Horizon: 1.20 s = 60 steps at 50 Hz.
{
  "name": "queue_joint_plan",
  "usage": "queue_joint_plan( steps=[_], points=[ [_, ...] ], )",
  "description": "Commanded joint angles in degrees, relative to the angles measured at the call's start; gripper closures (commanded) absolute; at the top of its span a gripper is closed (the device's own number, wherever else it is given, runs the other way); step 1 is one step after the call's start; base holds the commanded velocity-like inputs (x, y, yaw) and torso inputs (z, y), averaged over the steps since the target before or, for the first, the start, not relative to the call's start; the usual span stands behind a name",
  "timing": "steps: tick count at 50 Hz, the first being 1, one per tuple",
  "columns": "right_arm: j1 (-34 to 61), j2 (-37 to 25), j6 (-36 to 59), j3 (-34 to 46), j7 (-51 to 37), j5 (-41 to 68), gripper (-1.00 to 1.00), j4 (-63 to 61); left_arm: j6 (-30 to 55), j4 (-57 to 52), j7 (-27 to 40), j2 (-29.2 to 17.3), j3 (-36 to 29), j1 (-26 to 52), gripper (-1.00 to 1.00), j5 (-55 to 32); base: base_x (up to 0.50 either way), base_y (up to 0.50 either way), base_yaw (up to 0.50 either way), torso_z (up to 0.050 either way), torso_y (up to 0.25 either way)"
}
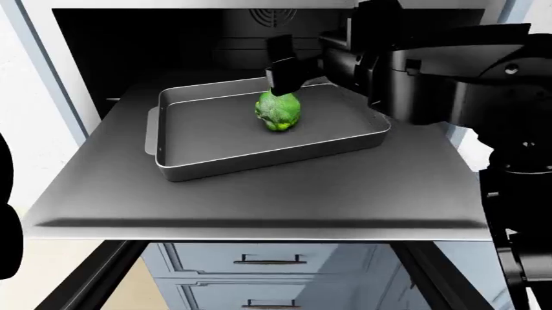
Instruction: Pick the broccoli from the top rack in the oven and place it on the plate on the counter.
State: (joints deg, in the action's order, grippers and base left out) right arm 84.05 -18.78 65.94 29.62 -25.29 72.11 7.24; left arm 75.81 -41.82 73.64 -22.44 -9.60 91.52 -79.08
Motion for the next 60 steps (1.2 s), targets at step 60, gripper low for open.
queue_joint_plan(
  steps=[60],
  points=[
    [-4.1, 3.6, -6.5, 9.5, 9.9, -8.1, -1.00, 11.4, -3.0, -0.4, 2.0, -1.7, -2.0, -0.4, -1.00, -1.8, 0.00, 0.00, 0.00, 0.000, 0.000]
  ],
)
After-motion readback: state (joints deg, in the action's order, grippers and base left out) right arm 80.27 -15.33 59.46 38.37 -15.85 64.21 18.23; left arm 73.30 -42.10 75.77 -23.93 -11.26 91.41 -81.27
